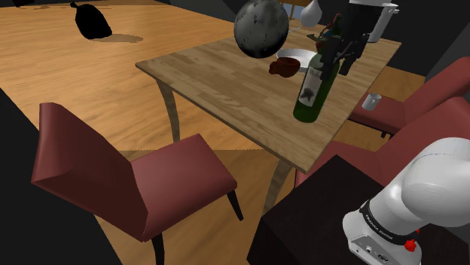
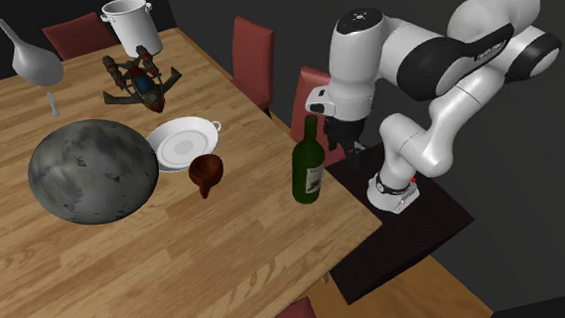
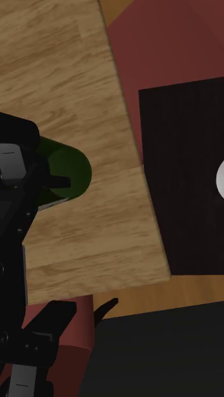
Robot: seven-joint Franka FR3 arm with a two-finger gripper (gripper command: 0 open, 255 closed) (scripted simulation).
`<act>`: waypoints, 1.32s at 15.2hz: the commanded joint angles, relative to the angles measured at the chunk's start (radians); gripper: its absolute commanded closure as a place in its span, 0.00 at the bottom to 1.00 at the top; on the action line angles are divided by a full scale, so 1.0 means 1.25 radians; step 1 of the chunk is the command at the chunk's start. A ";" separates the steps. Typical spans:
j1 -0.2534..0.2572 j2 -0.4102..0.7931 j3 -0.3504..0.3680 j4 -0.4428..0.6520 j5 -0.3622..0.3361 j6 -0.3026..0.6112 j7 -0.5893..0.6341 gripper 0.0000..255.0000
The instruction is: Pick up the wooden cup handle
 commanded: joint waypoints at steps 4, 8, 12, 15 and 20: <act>-0.005 0.066 -0.033 0.020 -0.027 0.047 -0.055 0.00; -0.009 0.163 -0.073 0.063 -0.053 0.106 -0.127 0.00; -0.012 0.268 -0.110 0.123 -0.066 0.156 -0.196 0.00; -0.013 0.350 -0.135 0.179 -0.068 0.187 -0.248 0.00; -0.019 0.495 -0.170 0.295 -0.055 0.222 -0.334 0.00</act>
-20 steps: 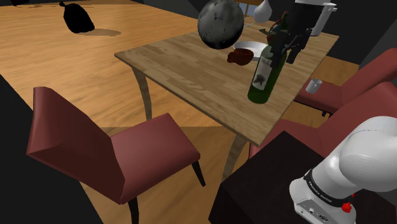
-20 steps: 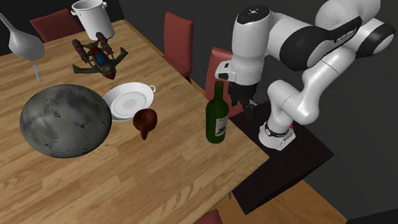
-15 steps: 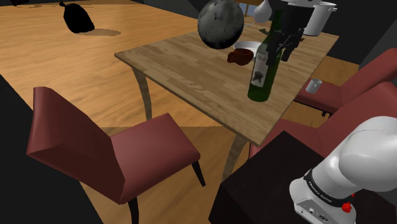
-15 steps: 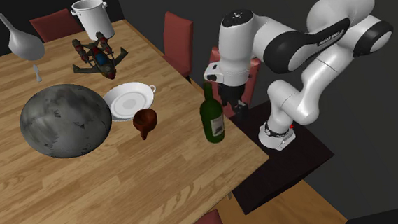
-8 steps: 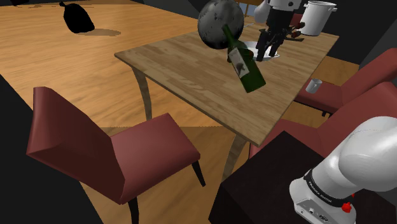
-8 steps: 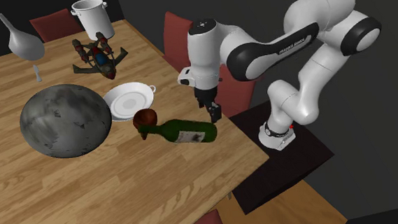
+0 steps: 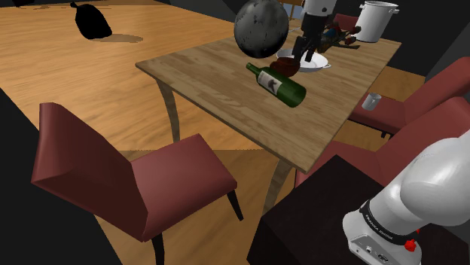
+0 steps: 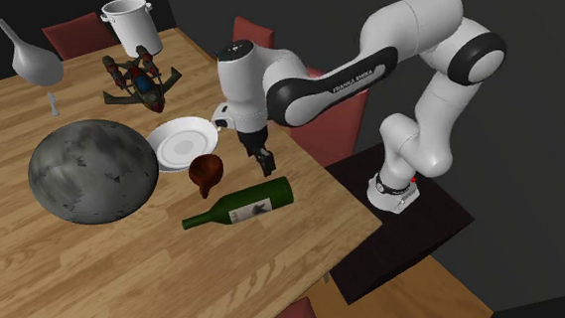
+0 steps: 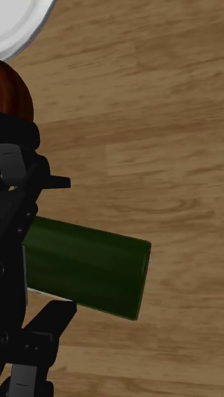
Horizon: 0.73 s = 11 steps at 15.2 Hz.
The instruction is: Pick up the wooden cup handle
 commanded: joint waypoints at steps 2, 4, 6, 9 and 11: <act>-0.007 0.092 -0.019 0.080 0.013 0.016 -0.055 0.00; -0.014 0.154 -0.027 0.140 0.026 0.020 -0.088 0.00; -0.022 0.218 -0.033 0.206 0.040 0.019 -0.120 0.00; -0.040 0.317 -0.036 0.318 0.062 0.008 -0.164 0.00; -0.055 0.388 -0.036 0.404 0.078 -0.006 -0.191 0.00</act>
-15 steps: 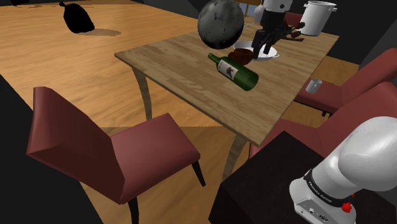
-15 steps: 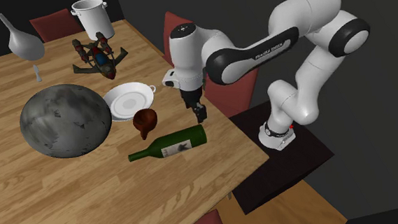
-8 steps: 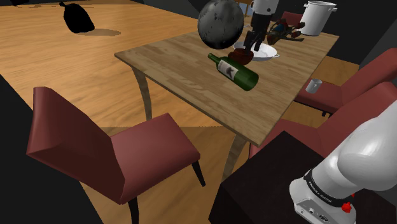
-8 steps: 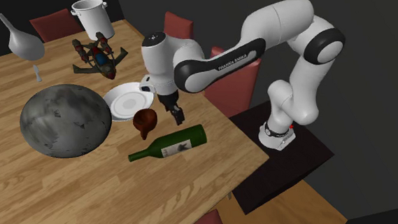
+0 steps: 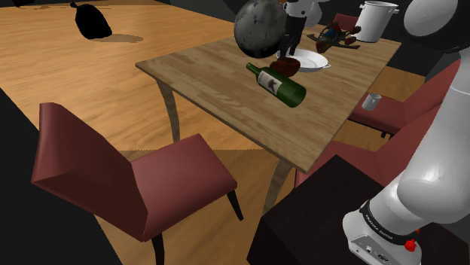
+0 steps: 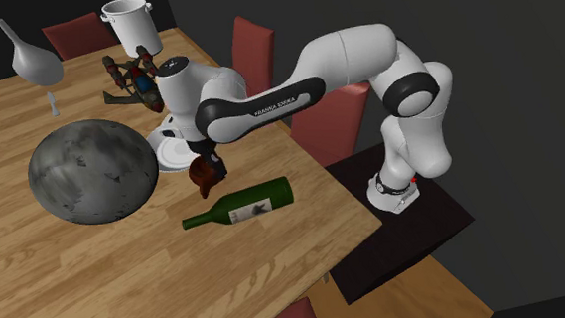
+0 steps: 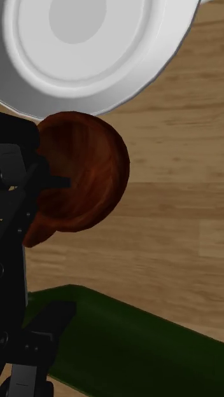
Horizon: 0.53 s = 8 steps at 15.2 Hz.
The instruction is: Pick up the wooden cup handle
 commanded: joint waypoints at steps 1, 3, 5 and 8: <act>-0.013 0.063 0.001 0.076 0.013 -0.011 -0.023 0.00; -0.013 0.063 0.002 0.054 0.014 0.011 -0.024 0.00; -0.012 0.064 0.003 0.034 0.014 0.032 -0.025 0.00; -0.011 0.067 0.003 0.005 0.015 0.063 -0.026 0.00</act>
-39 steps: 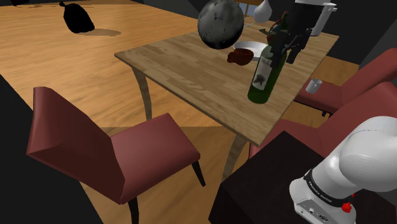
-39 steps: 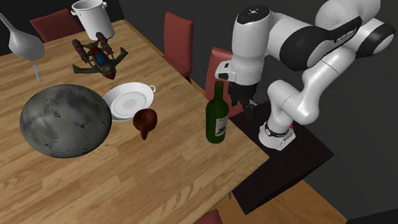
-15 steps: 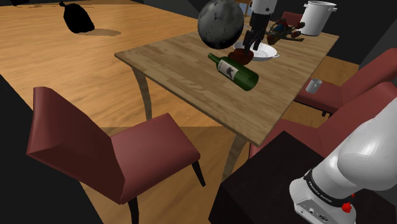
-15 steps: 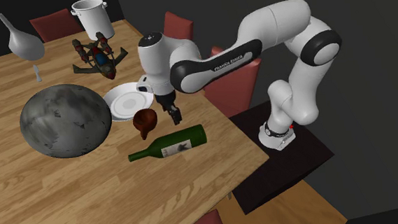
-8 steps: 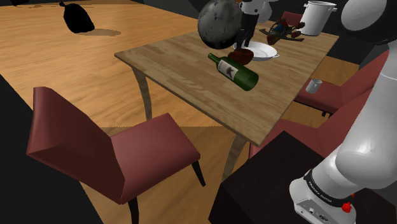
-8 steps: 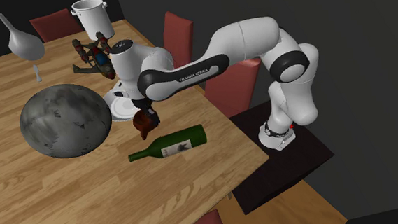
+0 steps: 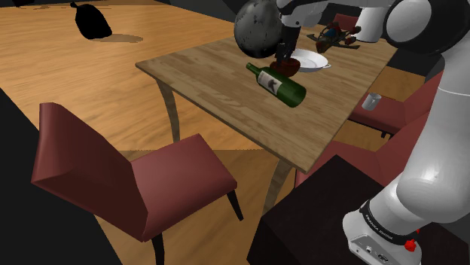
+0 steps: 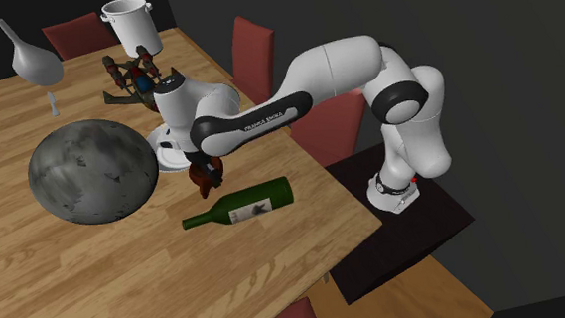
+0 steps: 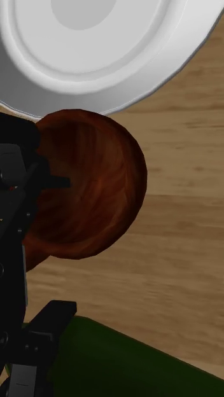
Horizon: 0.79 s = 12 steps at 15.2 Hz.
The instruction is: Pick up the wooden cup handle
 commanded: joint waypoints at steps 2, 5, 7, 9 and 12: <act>0.000 0.005 0.000 -0.010 0.001 0.016 -0.001 0.00; 0.000 0.006 0.001 -0.008 0.002 0.014 -0.001 1.00; 0.000 0.006 0.001 -0.008 0.002 0.014 -0.001 1.00; 0.000 0.006 0.001 -0.008 0.002 0.015 -0.001 1.00; 0.000 0.005 0.000 -0.010 0.001 0.016 -0.001 1.00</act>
